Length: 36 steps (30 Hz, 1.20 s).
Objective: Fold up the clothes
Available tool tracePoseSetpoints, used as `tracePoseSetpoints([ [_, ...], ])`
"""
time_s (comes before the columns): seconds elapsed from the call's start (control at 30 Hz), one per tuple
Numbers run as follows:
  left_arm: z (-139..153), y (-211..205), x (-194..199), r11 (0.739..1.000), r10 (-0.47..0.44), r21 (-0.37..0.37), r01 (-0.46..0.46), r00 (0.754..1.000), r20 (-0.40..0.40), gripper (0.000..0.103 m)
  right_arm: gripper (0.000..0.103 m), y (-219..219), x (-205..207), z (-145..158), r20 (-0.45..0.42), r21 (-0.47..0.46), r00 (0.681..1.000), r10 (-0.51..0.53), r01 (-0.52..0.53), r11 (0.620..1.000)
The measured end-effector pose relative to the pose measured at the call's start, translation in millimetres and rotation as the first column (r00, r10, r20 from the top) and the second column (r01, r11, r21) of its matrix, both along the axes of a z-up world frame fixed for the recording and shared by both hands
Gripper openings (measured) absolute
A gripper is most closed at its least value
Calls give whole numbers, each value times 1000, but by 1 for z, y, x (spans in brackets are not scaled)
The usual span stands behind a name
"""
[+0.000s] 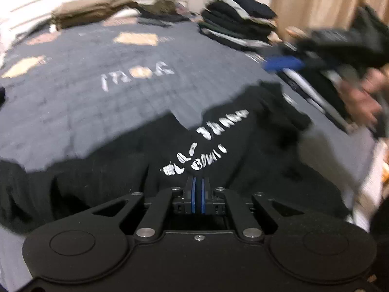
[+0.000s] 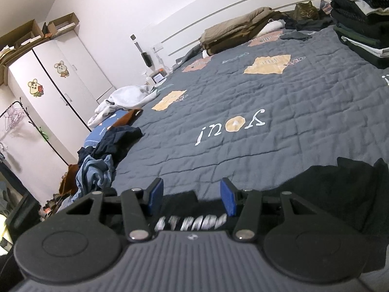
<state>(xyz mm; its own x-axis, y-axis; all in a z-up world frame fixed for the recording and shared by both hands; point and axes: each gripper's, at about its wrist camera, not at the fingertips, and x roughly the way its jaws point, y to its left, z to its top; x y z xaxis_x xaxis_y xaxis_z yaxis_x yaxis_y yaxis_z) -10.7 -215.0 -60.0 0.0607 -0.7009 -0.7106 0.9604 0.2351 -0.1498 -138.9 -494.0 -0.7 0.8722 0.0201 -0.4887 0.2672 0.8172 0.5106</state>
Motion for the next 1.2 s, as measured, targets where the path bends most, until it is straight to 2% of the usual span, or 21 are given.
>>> tracePoseSetpoints([
  [0.1,-12,17,-22,999,-25,33,26,999,-42,4,51,1,1,0,-8,0,1000,5,-5,1000],
  [0.2,-29,23,-39,994,-49,92,52,998,-34,4,51,3,3,-1,-15,-4,1000,18,-18,1000],
  [0.27,-37,23,-41,993,-40,113,41,999,-10,5,51,4,5,-3,-21,-5,999,28,-28,1000],
  [0.33,-32,19,-35,993,-23,115,27,999,-38,7,51,5,6,-4,-27,-6,999,32,-32,999],
  [0.4,-23,17,-30,994,-15,103,21,998,-58,14,51,7,6,-6,-32,-7,999,36,-36,999],
  [0.43,-16,16,-27,996,-15,90,21,998,-65,21,51,6,6,-6,-30,-5,999,33,-33,999],
  [0.47,-6,16,-26,998,-18,63,21,999,-49,34,51,6,5,-5,-28,-3,999,30,-30,1000],
  [0.53,14,17,-23,1000,-23,9,23,1000,-18,45,51,5,4,-5,-24,0,999,24,-24,1000],
  [0.67,47,3,-10,997,-27,-66,31,998,50,47,51,3,3,-6,-28,2,1000,13,-13,1000],
  [0.73,50,-13,0,998,-24,-53,29,996,85,48,51,3,3,-7,-29,1,1000,11,-11,1000],
  [0.8,48,-30,10,999,-30,-33,34,993,110,54,51,4,4,-6,-28,1,1000,13,-13,1000],
  [0.83,47,-38,14,999,-33,-23,36,992,123,60,51,4,5,-6,-28,0,999,16,-16,1000],
  [0.87,42,-46,19,999,-42,-3,43,990,134,70,51,4,5,-6,-28,-2,999,15,-15,1000],
  [0.93,32,-62,29,998,-49,34,44,987,153,81,51,3,5,-7,-28,-1,999,18,-18,1000],
  [1.07,11,-81,43,995,-76,81,66,990,116,86,51,1,4,-7,-28,-1,999,18,-18,1000],
  [1.2,-9,-98,50,985,-116,136,103,989,89,86,51,0,4,-7,-32,1,999,7,-7,1000],
])
